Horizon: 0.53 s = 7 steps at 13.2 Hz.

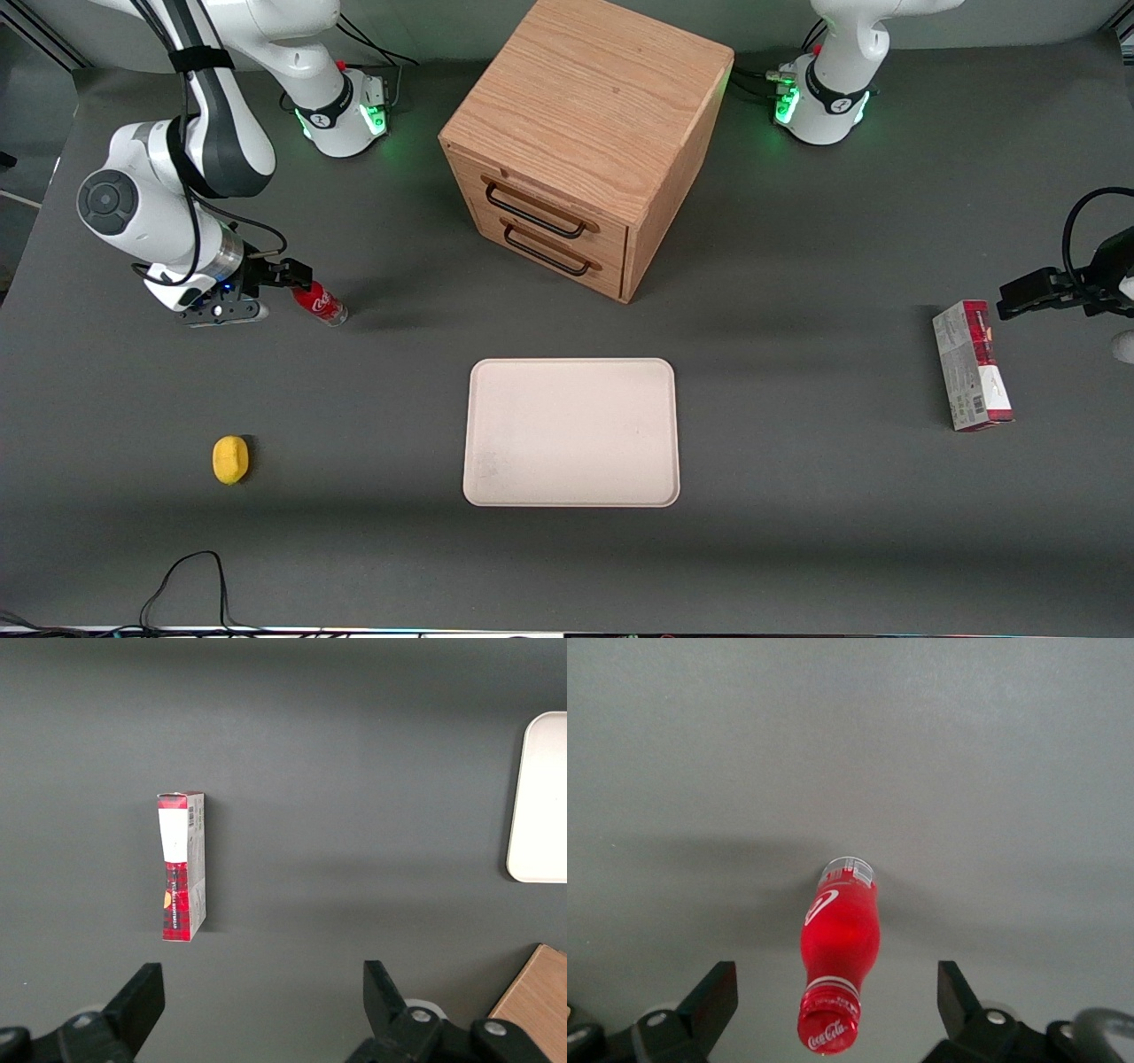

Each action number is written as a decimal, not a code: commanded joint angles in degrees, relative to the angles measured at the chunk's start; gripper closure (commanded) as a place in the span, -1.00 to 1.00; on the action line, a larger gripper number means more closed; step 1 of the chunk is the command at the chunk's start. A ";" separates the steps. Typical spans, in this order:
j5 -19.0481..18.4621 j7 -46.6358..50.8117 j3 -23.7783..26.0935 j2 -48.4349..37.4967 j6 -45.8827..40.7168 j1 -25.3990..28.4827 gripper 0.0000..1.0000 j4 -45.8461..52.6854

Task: Place coke bottle on tray
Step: 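Move the open right gripper down over the red Coca-Cola bottle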

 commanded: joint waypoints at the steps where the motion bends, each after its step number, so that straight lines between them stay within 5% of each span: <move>1: -0.79 1.74 0.08 -0.89 3.21 0.39 -1.00 -2.04; 7: -0.79 1.74 0.08 -1.32 5.77 0.57 -0.97 -4.68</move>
